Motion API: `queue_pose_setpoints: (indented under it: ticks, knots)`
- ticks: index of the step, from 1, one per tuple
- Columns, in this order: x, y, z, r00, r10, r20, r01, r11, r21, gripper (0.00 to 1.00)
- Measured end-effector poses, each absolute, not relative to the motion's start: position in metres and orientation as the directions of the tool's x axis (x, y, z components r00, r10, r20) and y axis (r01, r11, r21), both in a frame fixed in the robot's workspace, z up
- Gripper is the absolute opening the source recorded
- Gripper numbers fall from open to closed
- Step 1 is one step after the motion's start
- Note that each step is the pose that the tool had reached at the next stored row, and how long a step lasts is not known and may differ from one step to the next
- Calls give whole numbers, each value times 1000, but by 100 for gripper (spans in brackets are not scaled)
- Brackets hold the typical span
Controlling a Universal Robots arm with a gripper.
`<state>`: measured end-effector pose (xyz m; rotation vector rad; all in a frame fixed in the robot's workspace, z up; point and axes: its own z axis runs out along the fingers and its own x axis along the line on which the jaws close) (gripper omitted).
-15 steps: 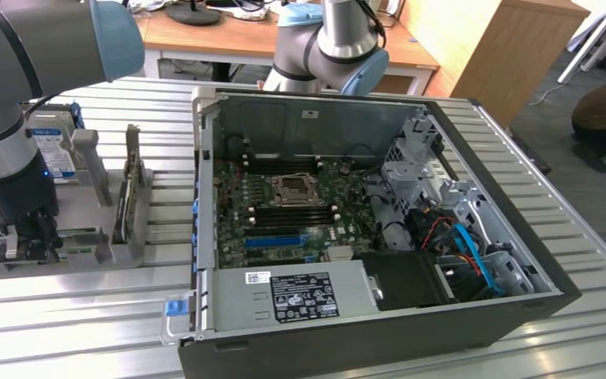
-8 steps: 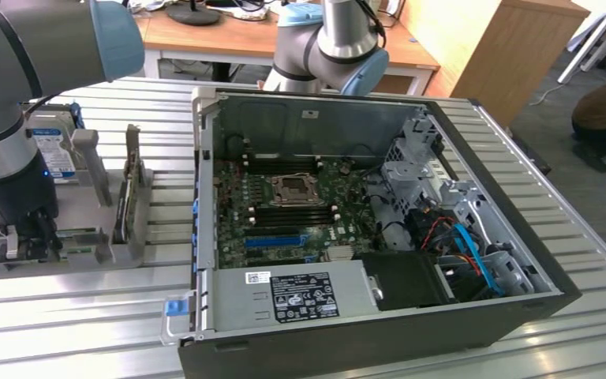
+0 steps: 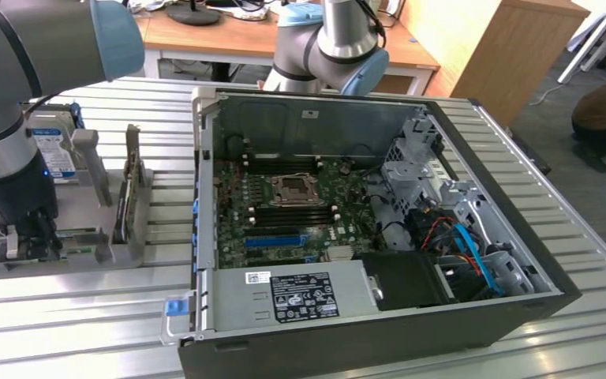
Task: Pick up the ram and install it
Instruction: 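Pick up the ram and move it above insertion slot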
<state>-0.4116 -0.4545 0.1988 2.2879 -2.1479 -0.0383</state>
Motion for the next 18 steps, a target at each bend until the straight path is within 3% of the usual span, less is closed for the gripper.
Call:
queue_pose_setpoints:
  ticks: [18]
  knots:
    - [-412,-455,200,63,-998,-15,-998,-63,19,20]
